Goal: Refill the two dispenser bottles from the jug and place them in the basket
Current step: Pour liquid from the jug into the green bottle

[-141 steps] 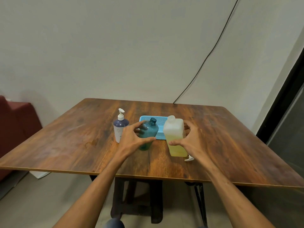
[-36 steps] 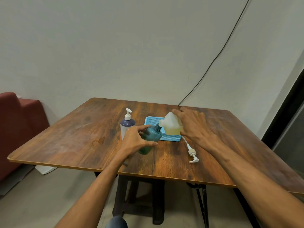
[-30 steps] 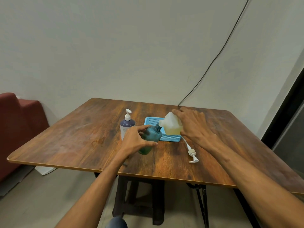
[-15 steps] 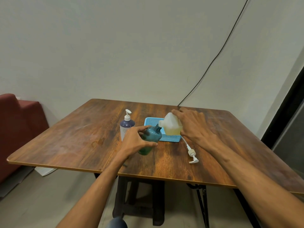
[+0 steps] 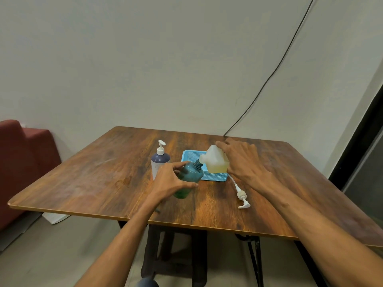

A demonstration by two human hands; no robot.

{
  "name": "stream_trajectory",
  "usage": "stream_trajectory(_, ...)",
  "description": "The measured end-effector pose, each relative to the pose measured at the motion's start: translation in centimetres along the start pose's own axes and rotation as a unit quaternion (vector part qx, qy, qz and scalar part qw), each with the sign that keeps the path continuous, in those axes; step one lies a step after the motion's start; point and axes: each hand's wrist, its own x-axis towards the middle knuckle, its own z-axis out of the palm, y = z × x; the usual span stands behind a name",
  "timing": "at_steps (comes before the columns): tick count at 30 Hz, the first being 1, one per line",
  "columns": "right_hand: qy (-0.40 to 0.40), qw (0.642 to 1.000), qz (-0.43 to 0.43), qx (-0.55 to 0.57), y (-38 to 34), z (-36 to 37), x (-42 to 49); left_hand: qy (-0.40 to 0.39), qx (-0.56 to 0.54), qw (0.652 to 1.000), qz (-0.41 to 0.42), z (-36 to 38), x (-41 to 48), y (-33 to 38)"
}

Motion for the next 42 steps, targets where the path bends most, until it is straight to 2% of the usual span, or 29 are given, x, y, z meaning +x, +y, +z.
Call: stream_trajectory(42,0.007,1.000,-0.004,-0.016,0.42,0.14,0.13,-0.006,0.003,1.000,-0.002,-0.07,0.41,-0.16)
